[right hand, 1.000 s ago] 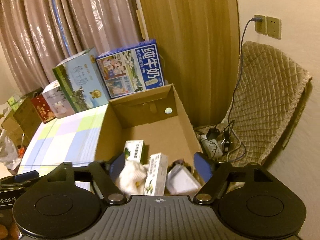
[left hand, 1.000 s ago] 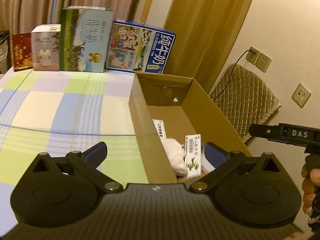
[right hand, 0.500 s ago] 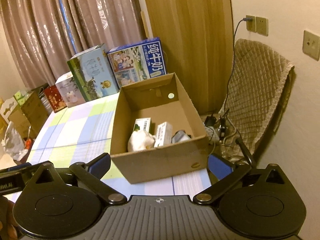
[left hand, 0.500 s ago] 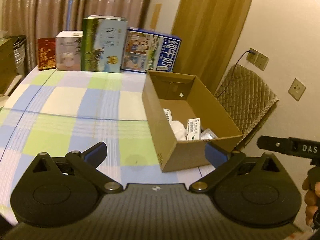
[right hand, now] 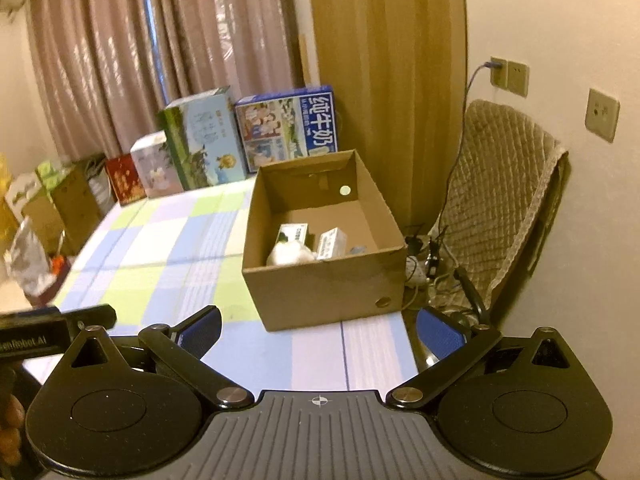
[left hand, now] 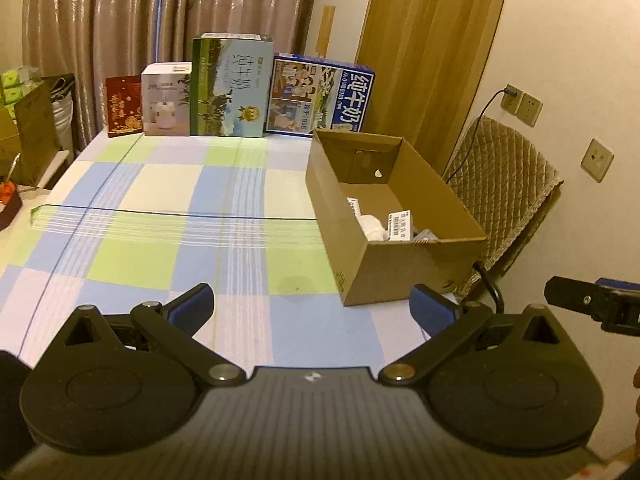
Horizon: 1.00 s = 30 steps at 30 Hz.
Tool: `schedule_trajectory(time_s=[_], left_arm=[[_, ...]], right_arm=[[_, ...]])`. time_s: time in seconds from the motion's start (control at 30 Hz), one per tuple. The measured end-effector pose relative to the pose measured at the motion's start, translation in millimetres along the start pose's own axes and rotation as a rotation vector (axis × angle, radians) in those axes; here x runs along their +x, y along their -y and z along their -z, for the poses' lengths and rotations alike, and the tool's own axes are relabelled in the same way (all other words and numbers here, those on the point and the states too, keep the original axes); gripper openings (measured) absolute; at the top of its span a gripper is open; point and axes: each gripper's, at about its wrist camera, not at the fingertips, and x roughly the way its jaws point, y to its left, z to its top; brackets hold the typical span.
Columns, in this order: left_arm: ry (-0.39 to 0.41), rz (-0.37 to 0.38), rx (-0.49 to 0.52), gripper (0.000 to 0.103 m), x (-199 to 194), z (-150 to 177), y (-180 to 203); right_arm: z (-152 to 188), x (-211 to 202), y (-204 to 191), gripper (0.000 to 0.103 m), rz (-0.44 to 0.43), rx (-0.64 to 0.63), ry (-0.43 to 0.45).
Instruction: Organize objects
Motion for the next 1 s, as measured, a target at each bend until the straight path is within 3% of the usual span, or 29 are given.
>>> schedule_trajectory(time_s=[1.0], left_arm=[[-0.011,-0.002,0.01,0.102,-6.4,13.2,3.2]], right_arm=[[17.0,-0.2,-7.9,0.101,0.017,-0.023,-0.025]])
